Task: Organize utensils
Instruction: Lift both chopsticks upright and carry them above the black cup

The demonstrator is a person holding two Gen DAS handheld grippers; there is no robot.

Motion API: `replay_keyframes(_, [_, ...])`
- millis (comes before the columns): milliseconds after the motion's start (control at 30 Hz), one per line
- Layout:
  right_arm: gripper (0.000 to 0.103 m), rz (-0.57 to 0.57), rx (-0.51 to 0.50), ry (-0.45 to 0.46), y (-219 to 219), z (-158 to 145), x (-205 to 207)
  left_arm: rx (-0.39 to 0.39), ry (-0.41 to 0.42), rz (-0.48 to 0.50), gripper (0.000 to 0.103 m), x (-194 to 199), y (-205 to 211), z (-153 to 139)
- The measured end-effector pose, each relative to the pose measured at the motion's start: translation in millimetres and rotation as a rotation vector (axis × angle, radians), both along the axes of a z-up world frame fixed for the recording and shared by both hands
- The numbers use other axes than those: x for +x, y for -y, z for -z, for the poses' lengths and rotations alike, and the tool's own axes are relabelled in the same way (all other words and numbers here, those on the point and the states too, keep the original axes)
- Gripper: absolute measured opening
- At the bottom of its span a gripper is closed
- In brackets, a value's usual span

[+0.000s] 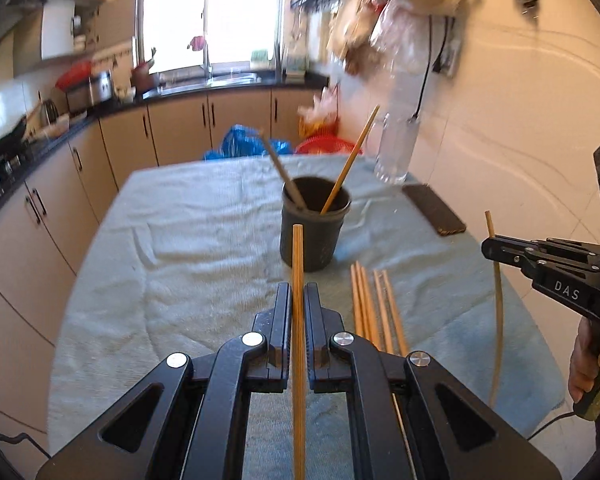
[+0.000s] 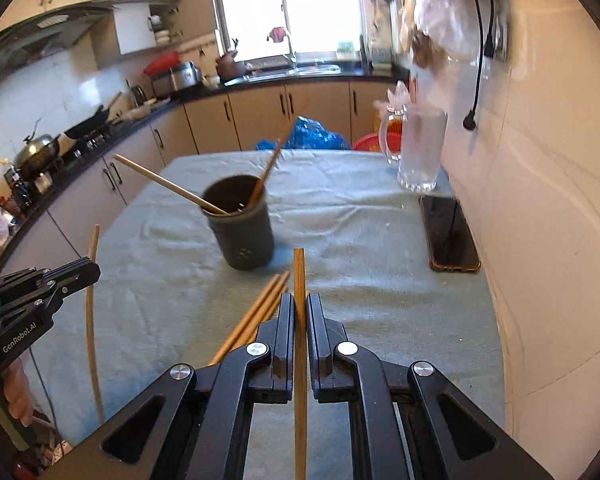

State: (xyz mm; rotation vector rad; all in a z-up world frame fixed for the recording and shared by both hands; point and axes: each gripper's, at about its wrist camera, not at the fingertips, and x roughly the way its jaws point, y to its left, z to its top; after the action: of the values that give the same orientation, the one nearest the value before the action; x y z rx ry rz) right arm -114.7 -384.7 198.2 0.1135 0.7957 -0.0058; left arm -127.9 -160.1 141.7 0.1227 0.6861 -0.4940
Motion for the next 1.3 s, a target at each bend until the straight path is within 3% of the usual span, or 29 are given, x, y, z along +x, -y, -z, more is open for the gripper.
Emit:
replay_keyframes(300, [0.007,-0.017,0.022,0.078,-9,-29,-34,-0.076,0.084,0.024,0.005,-42,-14,-36])
replay_keyframes(500, [0.007,-0.017,0.040,0.132,-10,-51,-36,-0.129,0.131,0.025,0.005,-43,-13,-64])
replay_keyframes(767, [0.007,-0.017,0.027,0.222,-11,-91,-7,-0.179,0.204,0.016,0.005,-11,4,-108])
replay_keyframes(1033, [0.007,0.011,0.030,0.322,-18,-130,47,-0.200,0.280,-0.052,0.005,52,38,-150])
replay_keyframes(1300, [0.007,0.082,0.126,0.374,-4,-132,98,-0.174,0.223,-0.120,0.005,122,64,-142])
